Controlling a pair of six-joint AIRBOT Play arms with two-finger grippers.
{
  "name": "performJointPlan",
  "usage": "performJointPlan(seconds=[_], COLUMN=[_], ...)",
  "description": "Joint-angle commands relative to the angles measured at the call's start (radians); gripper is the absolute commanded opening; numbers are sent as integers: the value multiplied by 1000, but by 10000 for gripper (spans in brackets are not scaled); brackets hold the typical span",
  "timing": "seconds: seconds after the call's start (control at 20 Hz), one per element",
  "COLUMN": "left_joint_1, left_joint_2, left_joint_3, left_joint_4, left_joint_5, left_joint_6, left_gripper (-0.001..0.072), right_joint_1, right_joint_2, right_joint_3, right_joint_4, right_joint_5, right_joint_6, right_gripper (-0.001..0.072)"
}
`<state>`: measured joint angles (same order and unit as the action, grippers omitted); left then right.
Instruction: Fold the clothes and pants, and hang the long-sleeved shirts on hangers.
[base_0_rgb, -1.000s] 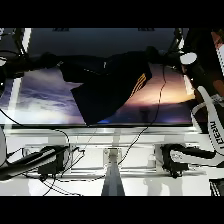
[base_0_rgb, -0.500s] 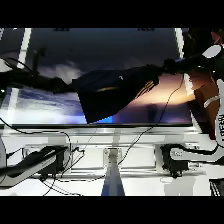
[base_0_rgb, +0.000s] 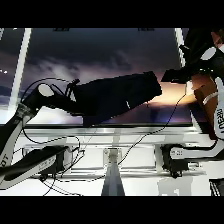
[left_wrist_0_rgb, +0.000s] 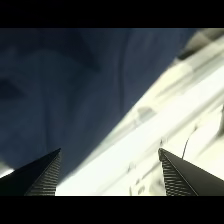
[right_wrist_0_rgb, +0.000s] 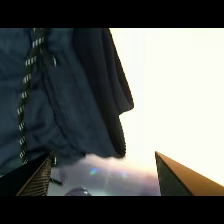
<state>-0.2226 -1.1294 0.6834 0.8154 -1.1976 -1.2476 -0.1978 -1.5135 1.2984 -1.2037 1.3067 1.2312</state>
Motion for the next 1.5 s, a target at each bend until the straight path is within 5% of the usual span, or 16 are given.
performJointPlan(seconds=[0.0, 0.45, 0.8, 0.95, 1.0, 1.05, 1.1, 1.15, 1.25, 1.45], left_joint_1=[-25, -25, -25, -25, -25, -25, -25, -25, -25, -25], left_joint_2=[0, 0, 0, -28, -45, -64, -82, -97, -120, -116], left_joint_3=[-22, -22, -23, -23, -23, -23, -23, -23, -23, 31], left_joint_4=[-54, -61, -29, -30, -30, -30, -29, -29, -29, -29], left_joint_5=[145, 179, 352, 384, 384, 384, 386, 391, 413, 416], left_joint_6=[-2, -2, -2, -2, -2, -2, 2, 20, 37, 115], left_gripper=[695, 694, 694, 694, 694, 694, 694, 694, 694, 694], right_joint_1=[-1, -1, 39, 121, 158, 195, 228, 261, 319, 367], right_joint_2=[-58, -240, -353, -358, -358, -358, -355, -353, -352, -329], right_joint_3=[1, 21, 61, 62, 68, 78, 84, 91, 111, 222], right_joint_4=[103, 167, 254, 311, 320, 319, 322, 336, 368, 360], right_joint_5=[-30, -172, 62, 90, 87, 74, 55, 41, 41, 22], right_joint_6=[-65, -96, -99, -193, -227, -244, -244, -251, -297, -286], right_gripper=[687, 698, 696, 676, 526, 292, 199, 199, 38, 38])
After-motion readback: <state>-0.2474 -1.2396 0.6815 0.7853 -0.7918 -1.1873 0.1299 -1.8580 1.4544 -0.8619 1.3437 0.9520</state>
